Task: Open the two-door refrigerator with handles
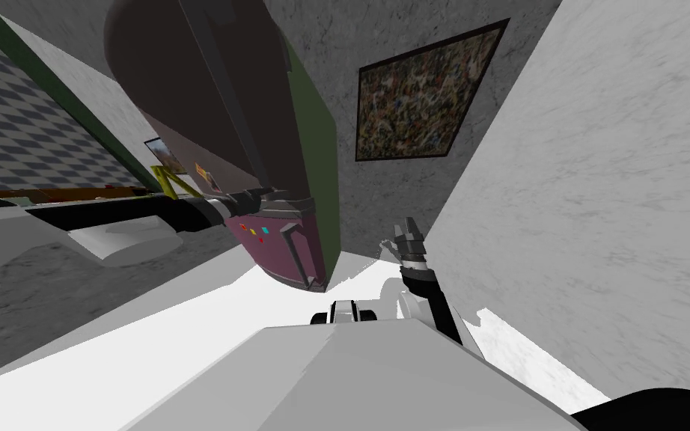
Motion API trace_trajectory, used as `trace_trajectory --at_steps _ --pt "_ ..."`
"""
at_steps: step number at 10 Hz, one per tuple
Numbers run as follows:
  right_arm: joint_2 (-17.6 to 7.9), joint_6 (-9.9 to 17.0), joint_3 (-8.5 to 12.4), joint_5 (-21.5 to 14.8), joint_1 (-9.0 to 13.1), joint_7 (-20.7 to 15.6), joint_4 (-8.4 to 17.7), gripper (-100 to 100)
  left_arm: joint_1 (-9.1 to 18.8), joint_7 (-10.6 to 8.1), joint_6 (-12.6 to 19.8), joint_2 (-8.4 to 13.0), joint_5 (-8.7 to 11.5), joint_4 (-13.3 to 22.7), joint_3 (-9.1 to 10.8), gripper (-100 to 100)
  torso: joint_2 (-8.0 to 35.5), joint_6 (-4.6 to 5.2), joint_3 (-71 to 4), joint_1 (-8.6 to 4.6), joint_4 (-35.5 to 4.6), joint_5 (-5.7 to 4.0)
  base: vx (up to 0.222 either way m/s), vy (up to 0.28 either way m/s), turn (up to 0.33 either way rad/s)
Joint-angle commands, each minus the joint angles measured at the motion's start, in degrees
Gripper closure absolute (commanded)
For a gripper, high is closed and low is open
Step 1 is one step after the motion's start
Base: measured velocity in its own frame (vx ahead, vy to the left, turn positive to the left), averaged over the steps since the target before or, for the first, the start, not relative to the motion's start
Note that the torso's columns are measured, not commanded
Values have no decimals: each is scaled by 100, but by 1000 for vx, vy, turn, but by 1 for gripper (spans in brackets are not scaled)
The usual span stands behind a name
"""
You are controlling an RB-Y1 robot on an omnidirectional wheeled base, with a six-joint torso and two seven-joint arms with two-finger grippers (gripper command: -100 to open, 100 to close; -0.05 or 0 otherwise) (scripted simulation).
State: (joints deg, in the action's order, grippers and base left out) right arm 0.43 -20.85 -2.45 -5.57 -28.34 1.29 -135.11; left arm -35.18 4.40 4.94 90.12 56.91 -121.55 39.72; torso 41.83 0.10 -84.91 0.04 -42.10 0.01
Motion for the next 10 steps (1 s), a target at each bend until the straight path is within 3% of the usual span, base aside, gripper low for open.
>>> trace_trajectory --at_steps 1,4,5,6,10 --pt "0 0 1 0 -1 0 0 0 -5 7 9 -25 -2 -114 6 100 12 -11 11 4 -6 2 28 9 198" --pt "-1 0 1 0 -2 0 0 0 -44 27 5 -59 22 -507 66 100 9 -13 12 35 8 23 66 5 239" --pt "-1 0 1 0 -2 0 0 0 74 16 14 -74 -22 -439 4 100 9 -9 12 26 10 21 26 0 29" --pt "0 0 1 0 -1 0 0 0 59 18 -70 2 49 -630 48 100 15 -8 13 26 6 20 -67 141 17" --pt "-3 1 3 0 1 0 1 0 7 22 -220 143 192 -956 134 100 46 -40 26 92 -29 35 -137 296 -1"
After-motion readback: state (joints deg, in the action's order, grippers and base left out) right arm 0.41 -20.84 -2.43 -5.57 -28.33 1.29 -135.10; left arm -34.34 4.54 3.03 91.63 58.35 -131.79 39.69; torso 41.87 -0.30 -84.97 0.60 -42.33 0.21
